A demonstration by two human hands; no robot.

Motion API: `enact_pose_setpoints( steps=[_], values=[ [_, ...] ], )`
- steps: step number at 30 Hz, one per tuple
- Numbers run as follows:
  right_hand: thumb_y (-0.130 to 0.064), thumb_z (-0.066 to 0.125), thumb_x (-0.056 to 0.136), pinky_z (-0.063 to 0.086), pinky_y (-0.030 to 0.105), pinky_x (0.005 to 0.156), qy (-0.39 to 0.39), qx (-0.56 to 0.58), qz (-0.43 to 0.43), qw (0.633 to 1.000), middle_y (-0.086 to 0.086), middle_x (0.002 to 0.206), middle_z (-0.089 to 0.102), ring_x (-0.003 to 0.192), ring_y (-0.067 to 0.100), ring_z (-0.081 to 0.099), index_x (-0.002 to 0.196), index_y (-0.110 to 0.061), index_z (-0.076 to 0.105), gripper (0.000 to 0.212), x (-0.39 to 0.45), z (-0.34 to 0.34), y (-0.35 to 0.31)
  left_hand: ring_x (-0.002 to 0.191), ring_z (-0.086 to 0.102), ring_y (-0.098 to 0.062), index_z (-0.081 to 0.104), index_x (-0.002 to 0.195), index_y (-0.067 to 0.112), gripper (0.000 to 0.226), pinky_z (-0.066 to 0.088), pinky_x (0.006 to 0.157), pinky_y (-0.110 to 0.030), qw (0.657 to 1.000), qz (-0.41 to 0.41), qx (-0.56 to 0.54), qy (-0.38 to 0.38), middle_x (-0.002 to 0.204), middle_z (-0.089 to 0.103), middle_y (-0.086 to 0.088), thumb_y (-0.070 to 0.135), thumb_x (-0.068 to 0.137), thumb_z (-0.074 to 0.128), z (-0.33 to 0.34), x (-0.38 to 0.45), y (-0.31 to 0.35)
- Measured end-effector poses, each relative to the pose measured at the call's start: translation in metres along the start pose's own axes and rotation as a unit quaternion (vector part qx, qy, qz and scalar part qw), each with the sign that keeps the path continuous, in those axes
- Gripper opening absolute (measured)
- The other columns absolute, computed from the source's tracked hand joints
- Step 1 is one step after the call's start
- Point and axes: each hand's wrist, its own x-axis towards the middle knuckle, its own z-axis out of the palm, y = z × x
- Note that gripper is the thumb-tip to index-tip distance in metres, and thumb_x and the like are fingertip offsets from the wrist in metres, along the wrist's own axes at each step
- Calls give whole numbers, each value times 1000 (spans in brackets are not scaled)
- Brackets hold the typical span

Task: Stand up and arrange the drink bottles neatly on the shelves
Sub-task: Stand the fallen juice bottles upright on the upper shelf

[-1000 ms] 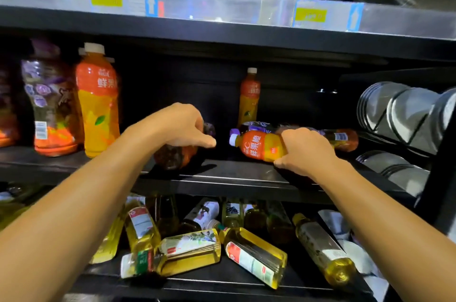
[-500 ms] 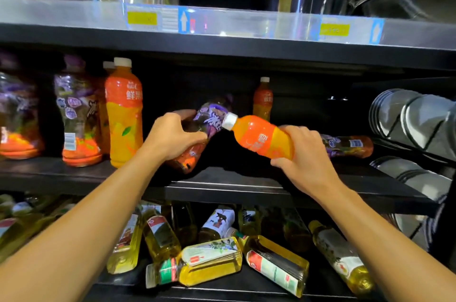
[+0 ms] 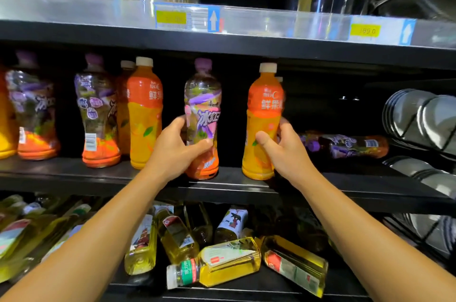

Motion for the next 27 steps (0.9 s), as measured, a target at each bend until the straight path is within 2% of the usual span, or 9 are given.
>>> enact_pose_setpoints(
  steps=[1, 4, 5, 11, 14, 19, 22, 24, 27],
  values=[
    [-34, 63, 93, 52, 41, 95, 2, -9, 10, 1000, -3, 122, 63, 111, 16, 61, 133, -22, 46, 46, 6, 4, 4, 93, 62, 9, 53, 131, 16, 54, 52, 77, -13, 1000, -1, 29, 1, 112, 64, 12, 26, 83, 77, -1, 2, -1],
    [-34, 64, 93, 50, 48, 99, -5, -39, 40, 998, 1, 123, 64, 112, 22, 62, 134, -18, 45, 49, 27, 16, 12, 112, 59, -18, 48, 138, 16, 68, 52, 93, -39, 993, -21, 115, 12, 127, 61, -2, 39, 81, 76, 5, 13, -1],
    [-34, 65, 92, 48, 49, 100, -8, -44, 54, 998, 3, 124, 64, 113, 24, 61, 133, -18, 46, 48, 34, 21, 13, 115, 58, -24, 47, 139, 16, 69, 50, 96, -42, 990, -30, 134, 17, 129, 60, -6, 39, 81, 77, 9, 18, 0],
    [-40, 64, 91, 42, 43, 103, -11, -159, 100, 982, 13, 136, 53, 123, 34, 51, 137, -11, 40, 59, 71, 48, 11, 123, 52, -39, 40, 142, 13, 69, 43, 99, -40, 974, -115, 190, 40, 135, 56, -16, 30, 85, 74, 33, 52, 0],
    [-41, 63, 91, 44, 40, 100, -7, -170, 112, 979, 13, 132, 56, 121, 34, 53, 132, -10, 43, 55, 83, 57, 13, 120, 53, -42, 40, 137, 9, 63, 44, 97, -43, 963, -149, 219, 44, 132, 57, -21, 32, 87, 71, 39, 63, -2],
    [-41, 61, 93, 42, 33, 95, -43, -205, 116, 971, 9, 131, 59, 121, 30, 55, 132, -11, 50, 50, 95, 61, 13, 118, 55, -42, 39, 132, 8, 56, 46, 93, -44, 960, -165, 220, 45, 131, 56, -21, 29, 90, 69, 42, 69, -2],
    [-46, 65, 89, 45, 37, 100, -76, -276, 94, 954, 8, 137, 54, 124, 28, 53, 140, -10, 40, 67, 92, 48, 4, 125, 51, -36, 37, 141, 10, 69, 42, 99, -39, 973, -130, 178, 64, 138, 51, -17, 24, 84, 75, 38, 61, 0],
    [-48, 68, 87, 44, 34, 99, -56, -310, 59, 947, 5, 140, 51, 125, 25, 52, 146, -12, 34, 77, 81, 23, -6, 129, 45, -30, 36, 146, 12, 77, 36, 102, -31, 982, -53, 150, 100, 141, 45, -15, 22, 82, 77, 36, 46, 9],
    [-44, 71, 85, 44, 26, 84, -31, -313, 2, 949, -3, 130, 55, 106, 16, 58, 138, -23, 47, 62, 58, -31, -12, 118, 51, -22, 48, 139, 16, 64, 36, 94, -21, 979, 64, 139, 131, 129, 52, -9, 28, 82, 75, 45, 29, 32]
  ],
)
